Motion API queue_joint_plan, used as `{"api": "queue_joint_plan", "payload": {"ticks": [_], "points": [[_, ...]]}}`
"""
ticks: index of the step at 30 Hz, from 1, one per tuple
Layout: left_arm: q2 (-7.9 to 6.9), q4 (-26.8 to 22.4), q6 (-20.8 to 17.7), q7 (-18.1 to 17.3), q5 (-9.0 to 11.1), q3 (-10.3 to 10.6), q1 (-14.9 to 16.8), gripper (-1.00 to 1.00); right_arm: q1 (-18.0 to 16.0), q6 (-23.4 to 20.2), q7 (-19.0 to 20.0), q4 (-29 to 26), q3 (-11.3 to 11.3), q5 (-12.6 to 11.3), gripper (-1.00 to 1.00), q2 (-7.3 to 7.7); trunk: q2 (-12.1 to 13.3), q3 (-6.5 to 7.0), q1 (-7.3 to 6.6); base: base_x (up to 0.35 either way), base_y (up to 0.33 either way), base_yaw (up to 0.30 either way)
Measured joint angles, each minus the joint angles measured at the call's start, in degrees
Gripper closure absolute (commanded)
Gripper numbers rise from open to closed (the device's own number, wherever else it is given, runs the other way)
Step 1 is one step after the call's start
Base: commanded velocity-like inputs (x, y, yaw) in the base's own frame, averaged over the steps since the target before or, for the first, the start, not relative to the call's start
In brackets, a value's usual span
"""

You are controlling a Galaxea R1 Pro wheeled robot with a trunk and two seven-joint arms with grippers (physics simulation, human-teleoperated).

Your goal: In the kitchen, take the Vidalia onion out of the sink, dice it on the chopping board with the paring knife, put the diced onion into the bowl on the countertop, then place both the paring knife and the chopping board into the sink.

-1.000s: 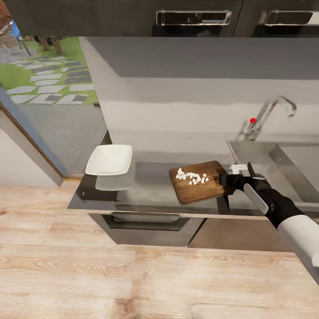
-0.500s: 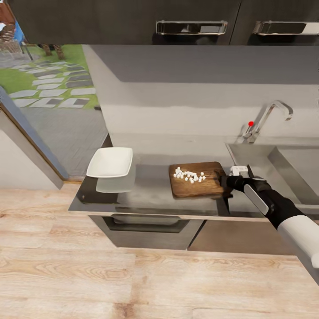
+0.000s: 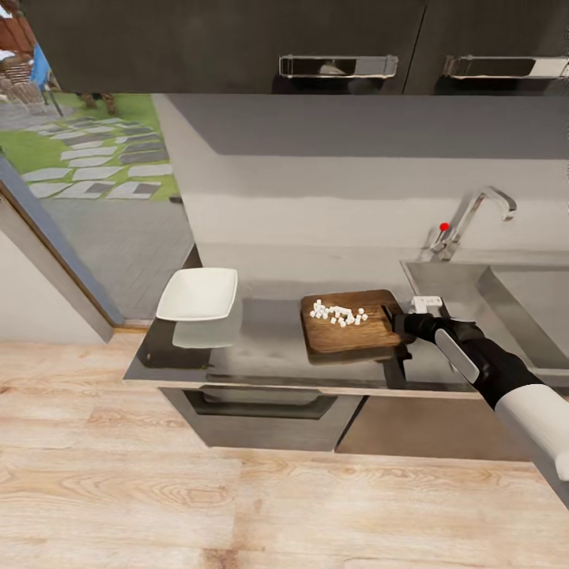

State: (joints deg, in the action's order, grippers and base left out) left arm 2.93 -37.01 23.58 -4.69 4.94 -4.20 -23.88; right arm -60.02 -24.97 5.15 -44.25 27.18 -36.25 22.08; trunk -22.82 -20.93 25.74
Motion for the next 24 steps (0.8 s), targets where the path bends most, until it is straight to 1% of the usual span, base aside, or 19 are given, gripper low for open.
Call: {"api": "queue_joint_plan", "payload": {"ticks": [19,24], "points": [[0.00,0.00,0.00,-0.01,0.00,0.01,0.00,-1.00,0.00,0.00,0.01,-0.05,0.05,-0.13,1.00,0.00,0.00,1.72,0.00,0.000,0.000,0.000],[0.00,0.00,0.00,0.00,0.00,-0.02,0.00,-1.00,-0.02,0.00,0.08,-0.08,0.00,-0.20,1.00,0.00,0.00,1.93,0.00,0.000,0.000,0.000]]}}
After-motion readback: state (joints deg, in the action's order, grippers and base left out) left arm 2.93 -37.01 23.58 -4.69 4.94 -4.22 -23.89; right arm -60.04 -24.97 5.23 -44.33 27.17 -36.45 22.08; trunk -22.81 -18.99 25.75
